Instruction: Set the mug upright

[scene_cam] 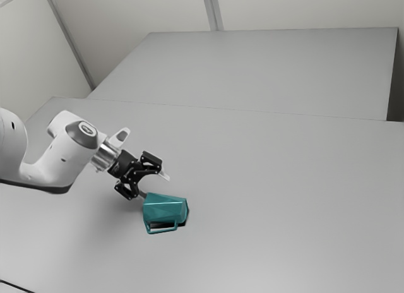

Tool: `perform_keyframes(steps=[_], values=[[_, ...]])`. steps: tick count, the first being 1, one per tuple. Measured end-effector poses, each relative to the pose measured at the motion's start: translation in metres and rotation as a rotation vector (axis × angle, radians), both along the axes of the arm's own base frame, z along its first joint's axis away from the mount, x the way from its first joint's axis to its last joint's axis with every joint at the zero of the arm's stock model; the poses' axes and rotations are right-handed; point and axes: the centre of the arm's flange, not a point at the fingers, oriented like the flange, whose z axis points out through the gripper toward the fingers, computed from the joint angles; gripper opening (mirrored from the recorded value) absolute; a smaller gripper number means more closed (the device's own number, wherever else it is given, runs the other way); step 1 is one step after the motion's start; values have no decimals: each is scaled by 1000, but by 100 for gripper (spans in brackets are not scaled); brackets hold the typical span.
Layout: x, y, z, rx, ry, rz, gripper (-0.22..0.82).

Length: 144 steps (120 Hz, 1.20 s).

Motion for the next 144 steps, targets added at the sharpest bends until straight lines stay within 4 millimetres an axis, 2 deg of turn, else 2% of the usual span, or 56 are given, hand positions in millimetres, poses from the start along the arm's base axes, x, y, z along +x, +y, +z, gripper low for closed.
perform_keyframes(steps=[32, 39, 48, 69, 81, 111, 134, 144], values=[[-3, -5, -4, -26, -1, 39, 60], [-3, -8, -5, -31, -1, 41, 57], [-3, -13, -5, -33, -3, 39, 47], [-2, -24, -6, -29, -10, 26, 10], [-2, -29, -5, -27, -14, 18, -1], [4, -40, 23, -31, -83, 13, -13], [6, -57, 33, -11, -113, -18, -16], [9, -59, 38, 28, -133, -49, -16]])
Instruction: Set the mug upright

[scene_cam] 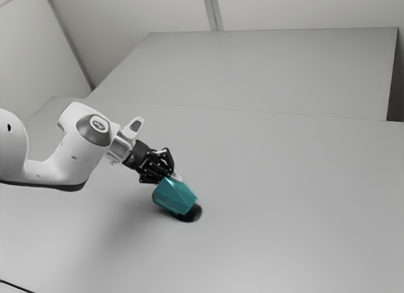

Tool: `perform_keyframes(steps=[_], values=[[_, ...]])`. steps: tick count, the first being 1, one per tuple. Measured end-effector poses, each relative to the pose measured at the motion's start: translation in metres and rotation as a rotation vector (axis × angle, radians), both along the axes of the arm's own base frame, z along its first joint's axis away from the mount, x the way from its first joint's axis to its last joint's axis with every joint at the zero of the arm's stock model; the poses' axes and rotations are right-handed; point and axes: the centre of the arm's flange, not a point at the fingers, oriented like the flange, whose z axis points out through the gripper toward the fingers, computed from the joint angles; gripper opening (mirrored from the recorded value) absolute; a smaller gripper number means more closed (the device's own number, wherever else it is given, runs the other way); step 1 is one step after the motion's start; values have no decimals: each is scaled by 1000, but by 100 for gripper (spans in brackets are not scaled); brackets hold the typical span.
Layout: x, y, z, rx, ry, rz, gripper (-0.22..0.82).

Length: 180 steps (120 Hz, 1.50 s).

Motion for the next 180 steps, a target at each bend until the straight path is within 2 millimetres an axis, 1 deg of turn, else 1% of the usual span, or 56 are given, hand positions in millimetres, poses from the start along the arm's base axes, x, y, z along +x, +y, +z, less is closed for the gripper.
perform_keyframes(steps=[8, 26, 33, 43, 59, 76, 85, 101, 119, 148, 170, 180], values=[[3, 6, 5, 46, -19, -23, -17], [12, 29, 20, 145, -61, -57, -17], [15, 33, 26, 183, -78, -79, -17], [23, 32, 38, 238, -107, -126, -17], [50, 26, 72, 368, -187, -229, -17], [80, 21, 86, 503, -213, -335, -17], [95, 14, 85, 556, -210, -386, -17], [111, -17, 78, 604, -208, -474, -17], [135, -34, 65, 655, -200, -525, -17], [156, -63, 31, 720, -175, -617, -16], [170, -87, 23, 792, -198, -705, -17], [171, -91, 17, 806, -198, -727, -17]])
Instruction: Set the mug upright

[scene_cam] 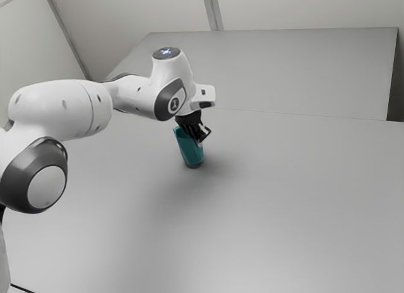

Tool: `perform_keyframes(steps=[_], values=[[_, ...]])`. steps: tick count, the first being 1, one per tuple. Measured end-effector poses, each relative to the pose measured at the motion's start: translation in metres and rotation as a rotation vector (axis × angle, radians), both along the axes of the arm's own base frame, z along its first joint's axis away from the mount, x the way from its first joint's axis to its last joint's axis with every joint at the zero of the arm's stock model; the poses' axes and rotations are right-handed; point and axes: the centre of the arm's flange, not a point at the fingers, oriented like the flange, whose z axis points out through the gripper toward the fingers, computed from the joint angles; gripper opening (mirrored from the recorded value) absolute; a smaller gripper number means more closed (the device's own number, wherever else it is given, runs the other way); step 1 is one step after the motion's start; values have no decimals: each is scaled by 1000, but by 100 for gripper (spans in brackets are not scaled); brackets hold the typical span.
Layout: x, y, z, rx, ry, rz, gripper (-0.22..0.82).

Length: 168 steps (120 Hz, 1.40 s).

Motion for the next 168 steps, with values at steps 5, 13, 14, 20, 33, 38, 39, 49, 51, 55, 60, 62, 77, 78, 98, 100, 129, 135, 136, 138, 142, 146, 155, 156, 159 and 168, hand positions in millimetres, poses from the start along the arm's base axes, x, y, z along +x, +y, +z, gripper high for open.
perform_keyframes(steps=[5, 13, 14, 20, 33, 38, 39, 49, 51, 55, 60, 62, 77, 78, 98, 100, 129, 135, 136, 138, 142, 146, 155, 156, 159, 168], values=[[0, -1, -4, 5, 5, -5, -17], [1, -2, -9, 7, 10, -7, -17], [1, -2, -10, 7, 11, -7, -17], [1, -2, -12, 7, 14, -7, -18], [1, -2, -13, 6, 15, -7, -11], [0, -2, -13, 4, 16, -7, -1], [0, -2, -13, 4, 16, -7, 1], [0, -2, -10, 3, 14, -11, 19], [0, -2, -9, 3, 14, -12, 22], [0, -2, -8, 4, 13, -15, 28], [-1, -2, -4, 4, 9, -19, 33], [-1, -2, -2, 4, 7, -20, 36], [-6, -4, 31, -8, -21, -33, 47], [-6, -4, 34, -10, -24, -33, 47], [-21, 5, 94, -29, -50, -36, 54], [-23, 7, 100, -30, -51, -34, 55], [-51, 52, 215, 10, -86, -2, 59], [-59, 61, 230, 18, -75, 9, 59], [-60, 62, 232, 19, -73, 11, 59], [-63, 64, 235, 20, -69, 13, 59], [-68, 66, 241, 23, -61, 16, 59], [-72, 68, 246, 25, -53, 19, 60], [-79, 69, 249, 31, -25, 24, 60], [-79, 69, 249, 32, -21, 24, 60], [-82, 69, 252, 33, -16, 25, 60], [-88, 70, 264, 41, -8, 28, 60]])
